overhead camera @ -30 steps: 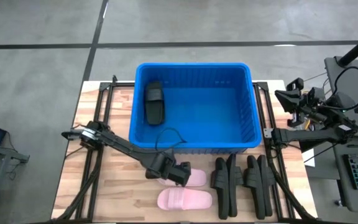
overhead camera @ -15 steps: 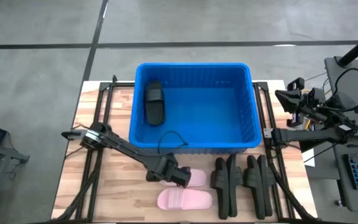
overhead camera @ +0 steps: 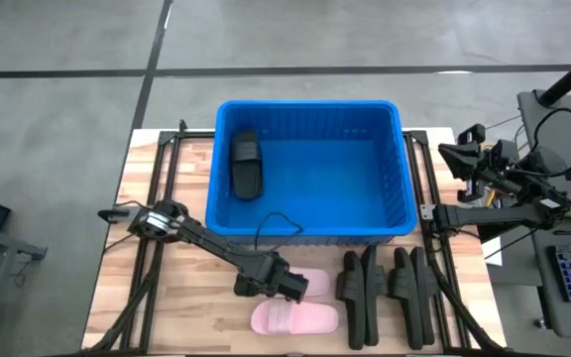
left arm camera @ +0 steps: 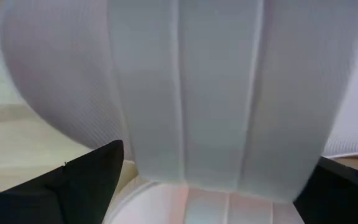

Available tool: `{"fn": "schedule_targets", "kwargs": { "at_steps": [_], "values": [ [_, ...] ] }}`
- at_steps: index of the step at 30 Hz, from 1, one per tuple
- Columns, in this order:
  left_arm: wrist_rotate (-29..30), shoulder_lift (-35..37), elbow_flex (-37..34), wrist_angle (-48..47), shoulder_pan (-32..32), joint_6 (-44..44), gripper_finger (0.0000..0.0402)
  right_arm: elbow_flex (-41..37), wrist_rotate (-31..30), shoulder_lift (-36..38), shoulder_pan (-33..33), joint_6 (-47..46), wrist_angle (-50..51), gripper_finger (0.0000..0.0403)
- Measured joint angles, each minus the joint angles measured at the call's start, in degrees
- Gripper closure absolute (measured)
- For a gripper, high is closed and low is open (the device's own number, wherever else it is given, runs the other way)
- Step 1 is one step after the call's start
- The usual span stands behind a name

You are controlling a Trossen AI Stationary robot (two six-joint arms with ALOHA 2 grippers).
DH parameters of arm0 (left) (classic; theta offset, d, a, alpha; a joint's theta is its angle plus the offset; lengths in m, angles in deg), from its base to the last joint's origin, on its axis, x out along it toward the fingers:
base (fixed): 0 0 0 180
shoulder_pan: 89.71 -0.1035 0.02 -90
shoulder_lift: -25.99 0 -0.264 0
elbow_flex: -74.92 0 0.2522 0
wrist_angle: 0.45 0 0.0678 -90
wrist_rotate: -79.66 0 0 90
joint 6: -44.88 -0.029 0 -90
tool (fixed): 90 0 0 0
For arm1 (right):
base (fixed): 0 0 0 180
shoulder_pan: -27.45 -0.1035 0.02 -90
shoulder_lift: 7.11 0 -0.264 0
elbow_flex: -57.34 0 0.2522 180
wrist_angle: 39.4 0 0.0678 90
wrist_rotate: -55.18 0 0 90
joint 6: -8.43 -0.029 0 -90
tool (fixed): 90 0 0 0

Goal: Pick and place slides into bin
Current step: Put the pink slide into the blue container

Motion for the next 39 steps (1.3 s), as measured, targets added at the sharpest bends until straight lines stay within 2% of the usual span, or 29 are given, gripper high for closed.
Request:
{"fn": "schedule_targets", "kwargs": {
  "at_steps": [6, 20, 30, 39],
  "values": [
    [-0.51, 0.53, 0.99, -5.04, 0.00, 0.03, 0.0020, 0.00, 0.00, 0.00, 0.00, -0.02, 0.01, 0.0374],
    [-1.08, 0.94, 0.45, -8.42, -0.09, -1.46, 0.0143, 0.00, 0.19, 0.00, 0.01, -0.06, 1.22, 0.0374],
    [-1.08, 1.15, 0.40, -10.42, -0.11, -1.70, 0.0198, -0.02, 0.17, 0.00, 0.00, -0.07, 1.21, 0.0374],
    [-1.15, 1.48, 0.76, -11.76, -0.11, -1.95, 0.0301, 0.00, 0.17, 0.00, 0.00, 0.22, 1.22, 0.0374]
  ]
}}
